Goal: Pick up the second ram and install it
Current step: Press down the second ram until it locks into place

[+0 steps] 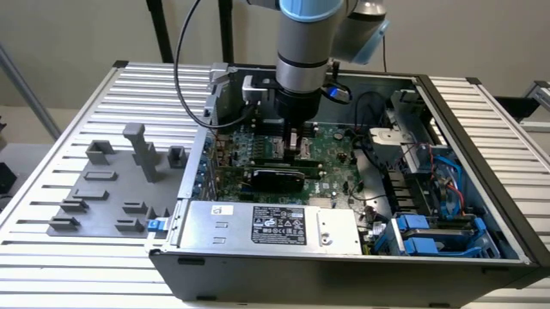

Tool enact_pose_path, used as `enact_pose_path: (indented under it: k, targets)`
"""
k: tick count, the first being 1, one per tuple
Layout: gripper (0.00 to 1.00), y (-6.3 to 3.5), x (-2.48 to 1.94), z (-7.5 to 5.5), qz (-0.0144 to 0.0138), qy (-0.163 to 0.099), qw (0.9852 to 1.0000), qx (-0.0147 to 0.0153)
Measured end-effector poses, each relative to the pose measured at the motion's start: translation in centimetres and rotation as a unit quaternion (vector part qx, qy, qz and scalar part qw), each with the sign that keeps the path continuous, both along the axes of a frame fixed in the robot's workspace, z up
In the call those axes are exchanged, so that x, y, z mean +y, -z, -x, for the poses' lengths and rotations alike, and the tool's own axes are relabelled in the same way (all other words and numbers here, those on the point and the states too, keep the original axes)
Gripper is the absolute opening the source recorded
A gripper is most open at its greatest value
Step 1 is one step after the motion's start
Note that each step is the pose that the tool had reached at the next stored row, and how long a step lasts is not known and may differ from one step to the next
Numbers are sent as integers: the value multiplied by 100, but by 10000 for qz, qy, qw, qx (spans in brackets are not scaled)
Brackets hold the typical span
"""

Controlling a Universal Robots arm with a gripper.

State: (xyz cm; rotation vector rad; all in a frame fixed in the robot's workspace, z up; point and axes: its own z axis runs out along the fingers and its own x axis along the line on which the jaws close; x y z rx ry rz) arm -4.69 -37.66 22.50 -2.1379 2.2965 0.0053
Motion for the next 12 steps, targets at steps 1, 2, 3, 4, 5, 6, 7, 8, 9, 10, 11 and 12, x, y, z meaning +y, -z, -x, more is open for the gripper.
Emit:
enact_pose_path:
  k: [1,2,3,4,5,6,7,8,9,10,11,12]
  targets:
    - [0,-28,5,-2,-15,1,10000,-6]
    - [0,-68,5,-1,-15,2,10000,-7]
    - [0,-118,4,-1,-10,2,10000,-5]
    - [0,-162,4,-1,-10,1,10000,-5]
    - [0,-189,4,-2,-10,1,10000,-5]
    - [0,-192,4,-2,-11,1,10000,-5]
    - [0,-192,4,-2,-11,1,10000,-6]
    - [0,-192,4,-2,-11,0,10000,-6]
    - [0,-192,4,-2,-11,0,10000,-6]
    - [0,-193,4,-2,-10,1,10000,-5]
    - [0,-193,4,-2,-10,0,10000,-5]
    - [0,-193,4,-2,-10,1,10000,-5]
